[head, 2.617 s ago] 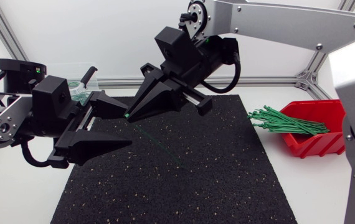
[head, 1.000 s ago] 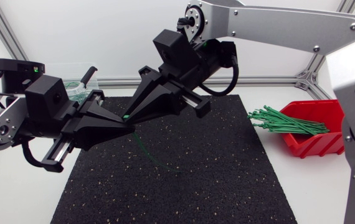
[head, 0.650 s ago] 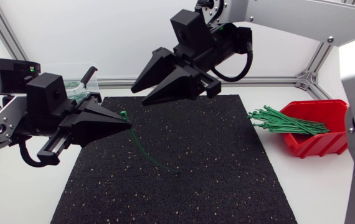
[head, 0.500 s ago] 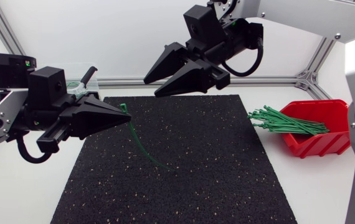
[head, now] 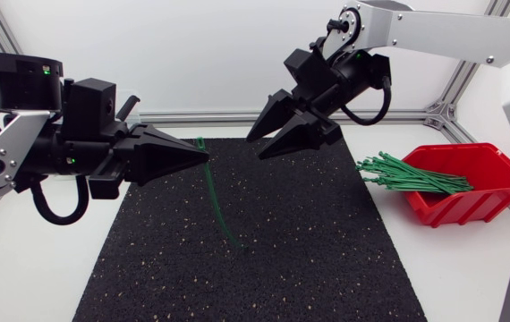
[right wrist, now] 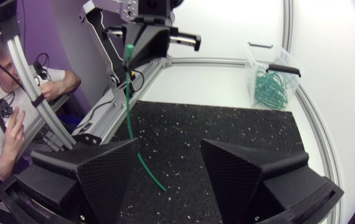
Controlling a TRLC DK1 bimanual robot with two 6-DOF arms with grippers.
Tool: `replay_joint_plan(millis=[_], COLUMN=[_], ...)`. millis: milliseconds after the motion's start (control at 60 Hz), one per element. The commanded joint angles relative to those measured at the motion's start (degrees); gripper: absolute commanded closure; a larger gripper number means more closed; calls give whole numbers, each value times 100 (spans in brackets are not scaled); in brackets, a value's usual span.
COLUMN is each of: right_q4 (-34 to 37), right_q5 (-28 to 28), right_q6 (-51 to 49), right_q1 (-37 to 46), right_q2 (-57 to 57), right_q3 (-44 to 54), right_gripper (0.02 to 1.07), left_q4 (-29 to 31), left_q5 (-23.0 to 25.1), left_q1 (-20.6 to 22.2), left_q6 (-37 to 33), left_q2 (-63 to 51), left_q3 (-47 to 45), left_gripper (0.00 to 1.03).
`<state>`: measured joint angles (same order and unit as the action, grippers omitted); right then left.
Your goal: Take a green cable tie from the red box, thread the tail through the head to close it, then place it in the transparent bin on the left.
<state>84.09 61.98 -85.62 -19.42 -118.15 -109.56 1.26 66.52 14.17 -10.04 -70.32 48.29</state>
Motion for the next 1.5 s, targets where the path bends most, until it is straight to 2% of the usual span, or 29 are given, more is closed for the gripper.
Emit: replay_joint_plan(millis=[0, 133, 283, 483, 633, 717, 833, 917, 1033, 1100, 1150, 1267, 1333, 1483], right_q4=[-508, -2266, -3057, -3681, -5166, -5641, -5623, -5228, -4533, -4191, -4164, -4094, -4068, -4085], right_q5=[-282, -994, -1372, -1821, -2673, -2910, -2946, -2699, -2137, -1601, -1434, -1188, -845, -731], right_q6=[494, 1487, 2164, 2770, 3676, 4115, 4827, 5240, 5530, 5565, 5671, 5768, 5926, 6119], right_q1=[26, -44, -53, -115, -449, -598, -686, -686, -554, -396, -378, -422, -431, -633], right_q2=[275, 943, 1637, 2419, 3201, 3562, 3588, 3421, 3026, 2841, 2701, 2437, 2314, 2279], right_q3=[523, 1587, 2307, 3081, 4074, 4434, 4355, 4109, 3564, 3283, 3160, 3010, 2914, 2923], right_gripper=[33, 33, 33, 33, 33, 33, 33, 33, 35, 44, 48, 48, 48, 48], left_q4=[41, 41, 103, 147, 94, 41, -240, -521, -758, -873, -882, -1031, -1172, -1567], left_q5=[-183, -517, -561, -711, -763, -790, -799, -790, -763, -667, -544, -386, -342, -289], left_q1=[129, 261, 384, 455, 499, 578, 595, 560, 534, 534, 507, 393, 332, 261], left_q6=[81, 46, 275, 811, 1145, 1189, 1338, 1417, 1444, 1444, 1444, 1628, 1769, 2156], left_q2=[89, 28, -131, -245, -245, -236, -333, -403, -403, -394, -394, -394, -394, -482], left_q3=[137, 172, 260, 506, 541, 471, 347, 242, 84, 31, 31, 31, 13, -39], left_gripper=[100, 100, 100, 100, 100, 100, 100, 100, 100, 100, 100, 100, 100, 100])
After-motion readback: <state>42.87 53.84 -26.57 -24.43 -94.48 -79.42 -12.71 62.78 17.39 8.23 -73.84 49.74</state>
